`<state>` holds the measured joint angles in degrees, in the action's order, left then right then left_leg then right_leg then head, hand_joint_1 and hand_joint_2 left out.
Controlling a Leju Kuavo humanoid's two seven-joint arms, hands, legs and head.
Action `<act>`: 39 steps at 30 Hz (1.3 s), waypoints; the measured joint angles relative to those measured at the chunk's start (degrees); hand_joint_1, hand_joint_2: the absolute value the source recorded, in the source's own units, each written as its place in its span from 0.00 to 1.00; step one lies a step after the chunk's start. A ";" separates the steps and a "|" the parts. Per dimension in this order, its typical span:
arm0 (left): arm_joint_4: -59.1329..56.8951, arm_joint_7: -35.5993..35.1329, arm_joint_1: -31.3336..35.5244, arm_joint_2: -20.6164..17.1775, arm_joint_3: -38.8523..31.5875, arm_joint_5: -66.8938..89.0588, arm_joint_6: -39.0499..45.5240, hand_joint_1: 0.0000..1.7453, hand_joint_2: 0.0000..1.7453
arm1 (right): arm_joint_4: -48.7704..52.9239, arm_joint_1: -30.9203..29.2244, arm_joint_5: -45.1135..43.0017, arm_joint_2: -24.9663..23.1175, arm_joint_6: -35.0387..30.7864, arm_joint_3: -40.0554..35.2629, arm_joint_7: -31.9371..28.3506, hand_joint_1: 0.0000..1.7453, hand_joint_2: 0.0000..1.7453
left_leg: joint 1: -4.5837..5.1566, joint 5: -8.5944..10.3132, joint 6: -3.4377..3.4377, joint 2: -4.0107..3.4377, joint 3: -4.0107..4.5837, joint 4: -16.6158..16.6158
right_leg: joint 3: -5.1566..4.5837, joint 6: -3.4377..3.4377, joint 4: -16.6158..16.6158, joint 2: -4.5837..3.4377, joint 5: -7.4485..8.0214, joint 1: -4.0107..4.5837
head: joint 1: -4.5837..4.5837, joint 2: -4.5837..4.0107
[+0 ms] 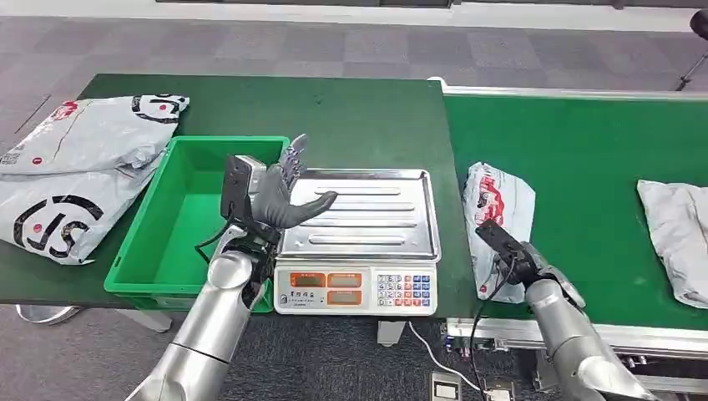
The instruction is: Moved the parcel from conveyor to table for the left to box.
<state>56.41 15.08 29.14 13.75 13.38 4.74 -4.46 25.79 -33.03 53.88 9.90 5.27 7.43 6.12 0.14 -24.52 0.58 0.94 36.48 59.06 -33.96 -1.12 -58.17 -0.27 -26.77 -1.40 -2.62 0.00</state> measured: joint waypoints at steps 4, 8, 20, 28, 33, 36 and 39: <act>-0.02 -0.09 0.01 0.00 0.00 0.39 0.02 0.00 1.00 | 0.46 0.09 -1.67 -0.20 -1.42 -0.92 -0.02 1.00 1.00 | 0.00 0.00 0.00 0.00 0.00 0.00 | 0.00 0.00 0.00 0.00 0.00 0.00 | 0.00 0.00; 0.00 -0.09 0.01 0.00 0.00 0.50 0.17 0.00 1.00 | 2.23 0.09 -3.04 -0.48 -3.91 -1.31 -0.09 1.00 1.00 | 0.00 0.00 0.00 0.00 0.00 0.00 | 0.00 0.00 0.00 0.00 0.00 0.00 | 0.00 0.00; 0.37 -0.31 -0.07 0.00 0.00 0.55 0.70 0.00 1.00 | 8.92 0.03 -5.88 -0.74 -10.43 -2.47 -1.57 0.00 1.00 | 0.01 0.00 0.00 0.01 0.02 0.00 | 0.00 0.00 0.00 0.00 0.00 -0.01 | 0.00 0.00; 0.39 -0.20 -0.16 0.28 -0.04 0.85 1.03 0.00 1.00 | 16.96 -0.99 -4.20 -0.98 -11.48 -5.64 3.63 0.00 1.00 | 0.00 0.01 0.00 0.01 0.00 0.00 | -0.02 0.00 0.00 0.01 0.00 0.00 | 0.00 0.00; 0.79 -0.07 -0.21 0.48 -0.04 0.85 1.05 0.00 1.00 | 16.94 1.18 -0.81 -0.98 -16.95 -7.30 5.82 0.00 1.00 | 0.01 0.00 0.00 0.03 0.02 0.00 | -0.02 0.00 0.00 0.02 0.00 -0.01 | 0.00 0.00; 1.24 -0.09 -0.31 0.57 -0.04 0.81 1.05 0.00 1.00 | 17.35 3.74 2.16 -1.05 -23.09 -7.54 7.80 0.00 1.00 | 0.01 -0.01 -0.01 0.11 0.03 0.00 | 0.00 -0.04 0.00 0.07 -0.04 -0.01 | 0.00 0.00; 1.77 -0.28 -0.51 0.57 -0.04 0.40 1.07 0.00 1.00 | 18.12 7.29 3.86 -1.31 -26.03 -7.54 9.00 0.00 1.00 | 0.00 -0.06 -0.03 0.12 0.03 0.00 | 0.01 -0.05 0.00 0.08 -0.06 -0.01 | 0.00 0.00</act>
<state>58.18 14.80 28.63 14.32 13.33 5.14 -3.39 43.91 -25.74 57.74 8.59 -20.76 -0.11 15.12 0.15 -24.58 0.55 1.06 36.51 59.06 -33.95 -1.18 -58.17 -0.19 -26.83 -1.40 -2.62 0.00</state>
